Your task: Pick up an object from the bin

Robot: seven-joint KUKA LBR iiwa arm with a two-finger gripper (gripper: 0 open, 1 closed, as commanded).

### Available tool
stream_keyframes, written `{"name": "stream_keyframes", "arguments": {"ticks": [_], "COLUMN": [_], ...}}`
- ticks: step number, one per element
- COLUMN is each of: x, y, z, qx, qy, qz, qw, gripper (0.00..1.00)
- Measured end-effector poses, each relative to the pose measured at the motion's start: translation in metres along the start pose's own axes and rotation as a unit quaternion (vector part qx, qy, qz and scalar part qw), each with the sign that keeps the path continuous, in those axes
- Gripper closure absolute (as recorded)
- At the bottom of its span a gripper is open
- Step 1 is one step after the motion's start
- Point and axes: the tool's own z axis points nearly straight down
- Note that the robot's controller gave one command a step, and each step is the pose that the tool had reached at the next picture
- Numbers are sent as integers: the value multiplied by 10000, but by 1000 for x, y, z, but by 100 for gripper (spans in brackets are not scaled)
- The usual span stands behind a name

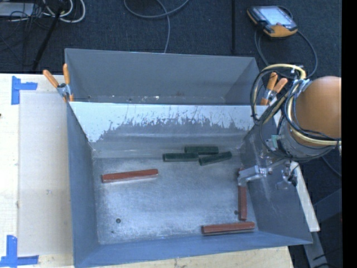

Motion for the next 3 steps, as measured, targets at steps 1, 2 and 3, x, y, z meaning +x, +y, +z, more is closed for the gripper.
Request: {"name": "stream_keyframes", "arguments": {"ticks": [1,2,3], "x": [10,-4,-4], "y": [-9,-30,-30], "z": [52,108,108], "qx": [-36,-3,-3], "qy": [-14,-72,-74], "qz": [-1537,-1969,-1965], "qw": [9881,9804,9805], "gripper": [0,100,100]}}
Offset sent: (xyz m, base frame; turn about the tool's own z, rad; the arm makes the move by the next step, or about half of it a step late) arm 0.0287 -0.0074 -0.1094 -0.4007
